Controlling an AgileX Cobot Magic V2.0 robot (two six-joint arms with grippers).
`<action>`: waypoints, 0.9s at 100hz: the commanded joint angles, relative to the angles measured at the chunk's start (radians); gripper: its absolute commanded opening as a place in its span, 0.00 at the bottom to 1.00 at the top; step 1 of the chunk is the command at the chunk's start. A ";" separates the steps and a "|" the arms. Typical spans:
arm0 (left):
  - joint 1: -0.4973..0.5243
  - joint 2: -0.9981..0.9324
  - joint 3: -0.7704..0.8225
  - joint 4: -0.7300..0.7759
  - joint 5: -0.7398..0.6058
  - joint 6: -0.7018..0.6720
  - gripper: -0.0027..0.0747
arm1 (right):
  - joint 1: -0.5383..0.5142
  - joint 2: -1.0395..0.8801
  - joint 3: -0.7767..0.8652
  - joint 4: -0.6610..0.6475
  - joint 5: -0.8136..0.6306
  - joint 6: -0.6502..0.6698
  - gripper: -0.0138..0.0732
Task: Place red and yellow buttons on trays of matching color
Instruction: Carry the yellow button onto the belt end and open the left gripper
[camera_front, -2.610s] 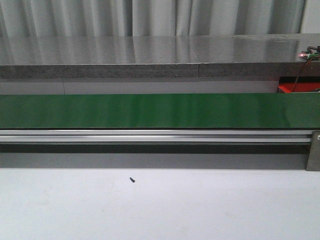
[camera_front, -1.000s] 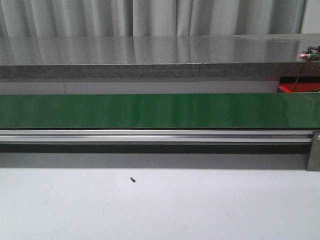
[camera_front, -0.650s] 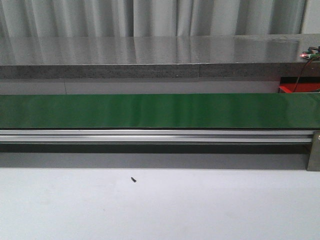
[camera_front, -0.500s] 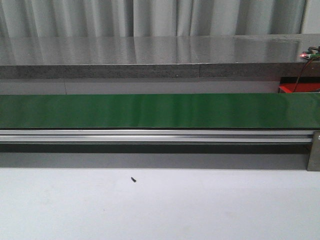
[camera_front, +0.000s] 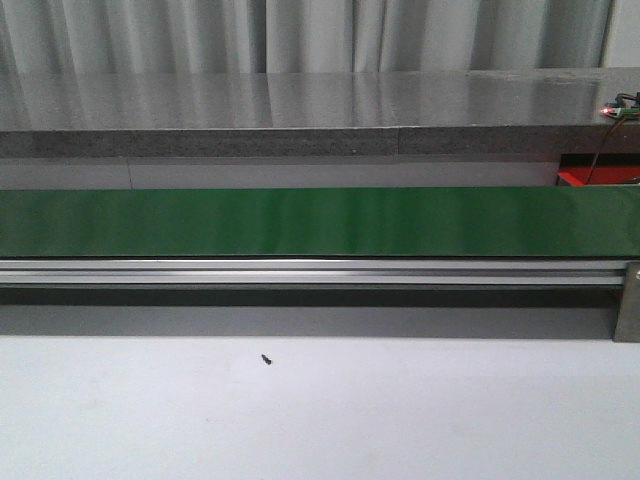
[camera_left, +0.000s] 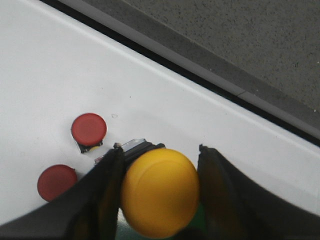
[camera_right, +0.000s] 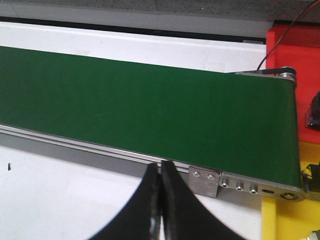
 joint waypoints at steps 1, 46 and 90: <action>-0.023 -0.098 0.049 -0.031 -0.098 0.024 0.33 | -0.001 -0.006 -0.028 0.019 -0.063 -0.004 0.03; -0.077 -0.144 0.360 -0.037 -0.225 0.074 0.33 | -0.001 -0.006 -0.028 0.019 -0.069 -0.004 0.03; -0.077 -0.135 0.397 -0.040 -0.233 0.106 0.34 | -0.001 -0.006 -0.028 0.023 -0.069 -0.004 0.03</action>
